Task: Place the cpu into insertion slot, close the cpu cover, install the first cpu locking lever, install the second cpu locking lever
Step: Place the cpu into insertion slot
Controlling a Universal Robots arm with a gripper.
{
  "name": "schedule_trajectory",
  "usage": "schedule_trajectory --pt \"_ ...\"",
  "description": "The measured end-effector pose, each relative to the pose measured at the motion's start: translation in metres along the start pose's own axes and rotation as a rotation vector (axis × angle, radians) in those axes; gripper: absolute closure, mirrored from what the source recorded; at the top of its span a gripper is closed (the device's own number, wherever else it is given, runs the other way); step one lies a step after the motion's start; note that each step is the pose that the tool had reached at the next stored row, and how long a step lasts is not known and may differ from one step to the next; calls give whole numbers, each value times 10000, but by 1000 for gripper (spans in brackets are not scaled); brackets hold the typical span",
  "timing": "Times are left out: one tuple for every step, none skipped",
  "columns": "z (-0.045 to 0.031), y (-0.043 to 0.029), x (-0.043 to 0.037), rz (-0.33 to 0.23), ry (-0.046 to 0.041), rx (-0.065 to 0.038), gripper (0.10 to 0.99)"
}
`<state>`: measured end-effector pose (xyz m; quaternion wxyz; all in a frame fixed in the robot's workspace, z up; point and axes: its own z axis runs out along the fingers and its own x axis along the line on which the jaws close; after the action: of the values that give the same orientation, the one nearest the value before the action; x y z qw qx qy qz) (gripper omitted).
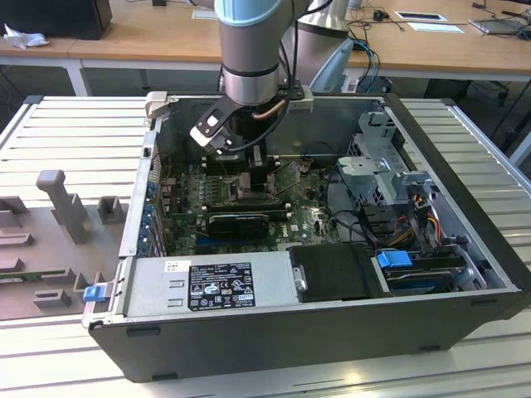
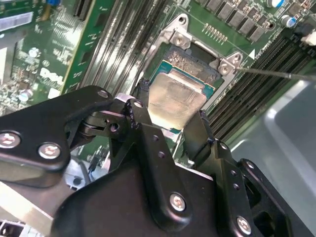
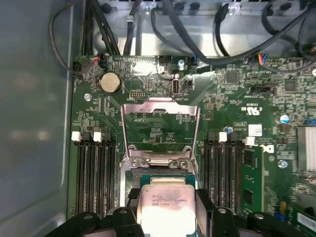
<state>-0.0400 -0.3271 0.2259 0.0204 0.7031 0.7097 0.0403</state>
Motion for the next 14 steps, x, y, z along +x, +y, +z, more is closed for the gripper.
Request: schedule_trajectory --pt "24 -12 8 1 -1 0 561" --pt "43 -16 22 1 -2 1 561" --pt "75 -19 41 24 -3 -1 561" --pt "95 -20 51 72 -6 -2 561" --pt "109 -21 57 96 -9 -2 561" --pt "167 -28 60 106 -10 -3 561" --pt "191 -30 59 104 -36 -3 561" --pt "215 -31 58 102 -71 -2 561" --pt "215 -32 58 101 -74 -2 561" --pt "215 -32 58 101 -74 -1 561" --pt "216 -32 58 101 -75 -1 561" --pt "217 -32 58 101 -73 -2 561" --pt "217 -32 58 101 -73 -2 561" --pt "217 -32 58 101 -73 -2 561"
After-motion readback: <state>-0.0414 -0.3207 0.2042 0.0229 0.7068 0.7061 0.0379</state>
